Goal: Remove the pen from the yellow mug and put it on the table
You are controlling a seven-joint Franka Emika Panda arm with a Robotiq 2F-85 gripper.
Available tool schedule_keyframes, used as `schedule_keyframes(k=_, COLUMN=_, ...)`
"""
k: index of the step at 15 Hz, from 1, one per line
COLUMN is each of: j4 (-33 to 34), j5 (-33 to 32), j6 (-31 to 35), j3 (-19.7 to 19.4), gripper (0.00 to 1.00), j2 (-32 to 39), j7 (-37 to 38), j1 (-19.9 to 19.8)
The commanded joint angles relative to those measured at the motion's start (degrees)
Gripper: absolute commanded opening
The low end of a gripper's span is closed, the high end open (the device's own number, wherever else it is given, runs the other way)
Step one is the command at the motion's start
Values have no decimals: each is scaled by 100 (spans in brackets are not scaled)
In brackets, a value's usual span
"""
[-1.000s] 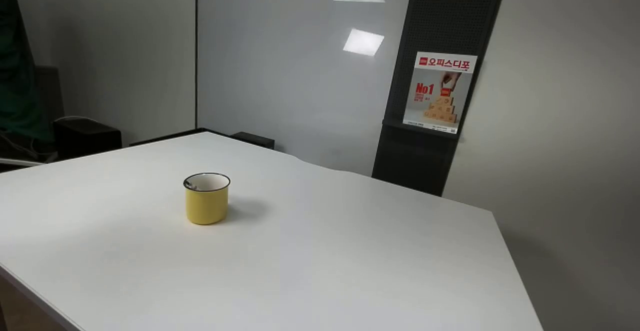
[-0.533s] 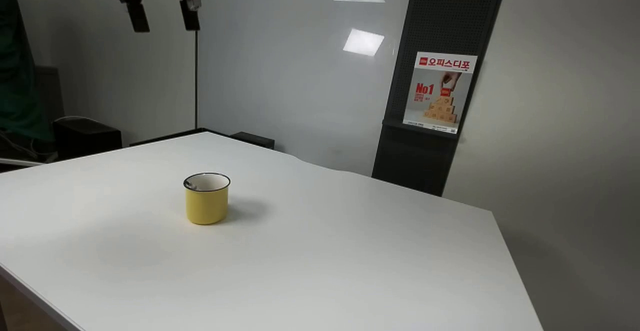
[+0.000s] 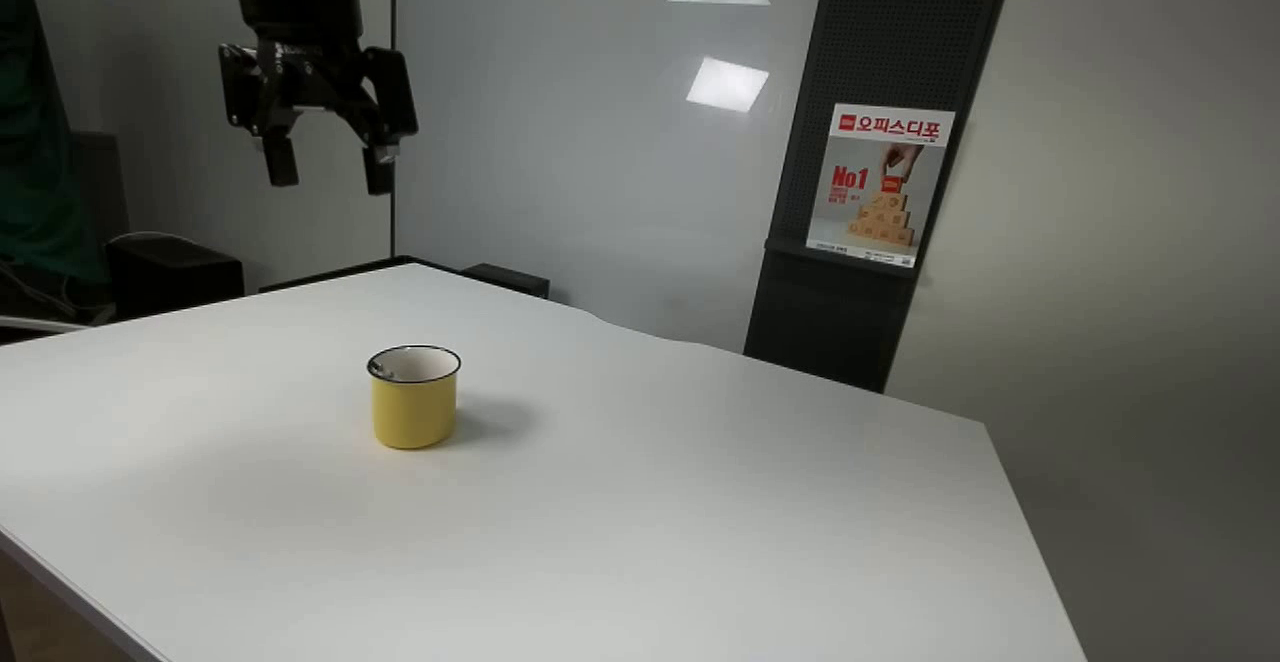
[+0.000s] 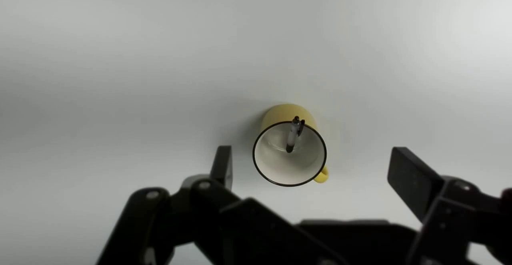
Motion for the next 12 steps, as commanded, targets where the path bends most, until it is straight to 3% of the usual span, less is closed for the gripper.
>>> schedule_keyframes(k=1, j4=-135, j5=-75, j6=597, j3=-90, gripper=100, j2=373, j7=121, j1=8)
schedule_keyframes(k=4, j4=-622, j5=-334, j6=1372, j3=-140, gripper=100, j2=483, j7=334, j1=-102)
schedule_keyframes(k=5, j4=-309, j5=-160, j6=976, j3=-155, gripper=100, j2=510, j7=68, j1=6)
schedule_keyframes(k=12, j4=-296, j5=-303, j6=938, j3=-141, gripper=100, j2=508, j7=9, j1=28)
